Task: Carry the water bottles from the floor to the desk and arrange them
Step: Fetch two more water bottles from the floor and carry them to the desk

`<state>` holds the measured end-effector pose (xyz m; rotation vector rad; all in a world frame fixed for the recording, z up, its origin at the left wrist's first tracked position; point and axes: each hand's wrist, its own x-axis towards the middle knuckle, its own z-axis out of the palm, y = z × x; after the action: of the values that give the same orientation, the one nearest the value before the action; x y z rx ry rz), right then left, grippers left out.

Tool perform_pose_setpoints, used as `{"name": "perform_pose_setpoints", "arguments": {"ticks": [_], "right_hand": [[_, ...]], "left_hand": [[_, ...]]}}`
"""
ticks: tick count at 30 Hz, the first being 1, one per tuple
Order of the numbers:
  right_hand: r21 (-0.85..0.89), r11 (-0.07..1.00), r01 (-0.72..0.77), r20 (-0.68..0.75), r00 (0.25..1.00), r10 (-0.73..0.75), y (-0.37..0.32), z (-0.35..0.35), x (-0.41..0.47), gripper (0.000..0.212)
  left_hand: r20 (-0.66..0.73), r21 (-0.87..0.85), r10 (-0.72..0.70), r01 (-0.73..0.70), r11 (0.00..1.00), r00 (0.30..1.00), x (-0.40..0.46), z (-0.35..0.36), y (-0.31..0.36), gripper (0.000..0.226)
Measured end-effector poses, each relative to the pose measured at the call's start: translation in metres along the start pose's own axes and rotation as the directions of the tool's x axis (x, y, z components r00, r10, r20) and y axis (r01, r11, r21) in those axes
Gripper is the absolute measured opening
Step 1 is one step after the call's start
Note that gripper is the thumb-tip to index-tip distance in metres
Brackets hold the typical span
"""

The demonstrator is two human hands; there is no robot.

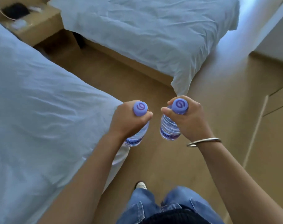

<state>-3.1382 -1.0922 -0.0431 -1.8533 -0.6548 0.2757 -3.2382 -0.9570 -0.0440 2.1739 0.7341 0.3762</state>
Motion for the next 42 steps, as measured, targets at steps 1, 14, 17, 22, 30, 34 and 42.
{"name": "perform_pose_setpoints", "arguments": {"ticks": [1, 14, 17, 22, 30, 34, 42], "right_hand": [[-0.021, 1.0, -0.003, -0.026, 1.0, 0.002, 0.001, -0.003, 0.007, 0.024], [-0.212, 0.967, -0.143, -0.278, 0.957, 0.081, 0.067, -0.106, 0.116, 0.021], [-0.219, 0.963, -0.157, -0.33, 0.941, 0.078, 0.088, -0.146, 0.156, 0.019], [-0.247, 0.956, -0.155, -0.36, 0.931, 0.058, 0.119, -0.223, 0.217, 0.017], [-0.237, 0.95, -0.205, -0.348, 0.931, 0.114, 0.161, -0.332, 0.287, 0.025], [-0.242, 0.939, -0.243, -0.344, 0.927, 0.152, 0.184, -0.371, 0.314, 0.026], [-0.26, 0.923, -0.284, -0.303, 0.931, 0.202, 0.253, -0.457, 0.407, 0.031]], "left_hand": [[0.027, 0.026, 0.019, -0.02, 0.999, 0.999, 0.013, 0.001, 0.0, 0.036], [0.325, 0.279, 0.156, -0.252, 0.927, 0.933, 0.171, 0.1, 0.064, 0.042], [0.373, 0.309, 0.171, -0.296, 0.904, 0.912, 0.213, 0.138, 0.098, 0.04], [0.383, 0.241, 0.178, -0.284, 0.928, 0.907, 0.275, 0.2, 0.166, 0.048], [0.381, 0.152, 0.28, -0.359, 0.921, 0.881, 0.344, 0.277, 0.245, 0.031], [0.423, 0.203, 0.332, -0.445, 0.872, 0.843, 0.374, 0.318, 0.275, 0.041], [0.451, 0.194, 0.32, -0.441, 0.876, 0.833, 0.473, 0.427, 0.328, 0.042]]}}
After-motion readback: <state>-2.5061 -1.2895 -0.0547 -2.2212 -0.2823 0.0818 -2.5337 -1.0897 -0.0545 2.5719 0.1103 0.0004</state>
